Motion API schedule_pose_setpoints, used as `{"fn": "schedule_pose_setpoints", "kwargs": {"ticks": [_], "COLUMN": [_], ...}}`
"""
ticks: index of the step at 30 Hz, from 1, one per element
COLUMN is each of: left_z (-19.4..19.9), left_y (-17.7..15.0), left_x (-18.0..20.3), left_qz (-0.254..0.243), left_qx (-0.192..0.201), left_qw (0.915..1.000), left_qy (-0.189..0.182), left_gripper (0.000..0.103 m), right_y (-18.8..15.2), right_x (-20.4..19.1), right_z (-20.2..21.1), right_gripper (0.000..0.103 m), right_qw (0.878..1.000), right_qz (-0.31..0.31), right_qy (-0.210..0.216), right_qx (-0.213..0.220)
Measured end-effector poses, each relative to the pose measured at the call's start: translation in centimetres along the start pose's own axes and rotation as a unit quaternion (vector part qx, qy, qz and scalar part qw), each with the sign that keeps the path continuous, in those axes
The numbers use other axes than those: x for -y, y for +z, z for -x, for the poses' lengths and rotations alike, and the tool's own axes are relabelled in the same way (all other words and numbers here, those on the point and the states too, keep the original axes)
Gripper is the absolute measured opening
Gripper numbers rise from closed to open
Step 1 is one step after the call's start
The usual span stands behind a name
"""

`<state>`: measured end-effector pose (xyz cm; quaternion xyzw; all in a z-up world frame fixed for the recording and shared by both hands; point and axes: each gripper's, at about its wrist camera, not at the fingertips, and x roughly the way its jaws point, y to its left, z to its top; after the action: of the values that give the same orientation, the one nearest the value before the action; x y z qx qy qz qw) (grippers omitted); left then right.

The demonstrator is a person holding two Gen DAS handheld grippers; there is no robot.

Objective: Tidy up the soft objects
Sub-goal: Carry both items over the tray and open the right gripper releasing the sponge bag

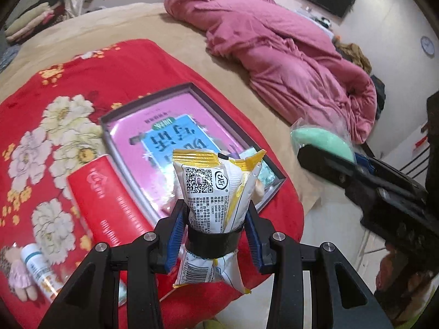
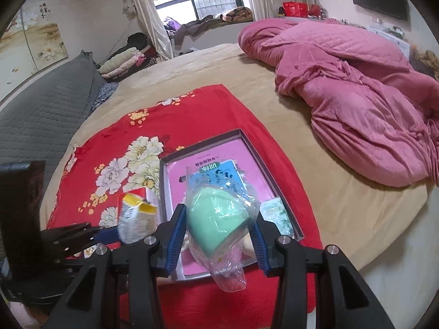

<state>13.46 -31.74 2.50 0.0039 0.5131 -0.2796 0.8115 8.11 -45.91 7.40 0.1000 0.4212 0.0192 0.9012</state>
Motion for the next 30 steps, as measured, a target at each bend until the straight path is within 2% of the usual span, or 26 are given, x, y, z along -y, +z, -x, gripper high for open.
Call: {"fn": "schedule_pose_setpoints", "kwargs": {"ticks": [5, 17, 30], "left_z": [-3.3, -10.4, -12.0], "left_y": [1.0, 3.1, 4.0], "left_x": [0.1, -1.9, -4.0], "left_qz": [-0.003, -0.008, 0.019], "left_qx": [-0.029, -0.094, -0.097], "left_qw": [0.9995, 0.9939, 0.9935], "left_qy": [0.007, 0.057, 0.055], "left_gripper": [0.042, 0.043, 0.043], "right_y": [-0.8, -2.6, -5.2], "right_x": [0.8, 1.1, -0.7], "right_z": [-1.5, -4.8, -9.3], "right_gripper": [0.045, 0.045, 0.045], "right_qw": [1.000, 0.999, 0.995], "right_qz": [-0.003, 0.001, 0.028], "right_qy": [0.001, 0.009, 0.013], "right_qx": [-0.015, -0.053, -0.094]}}
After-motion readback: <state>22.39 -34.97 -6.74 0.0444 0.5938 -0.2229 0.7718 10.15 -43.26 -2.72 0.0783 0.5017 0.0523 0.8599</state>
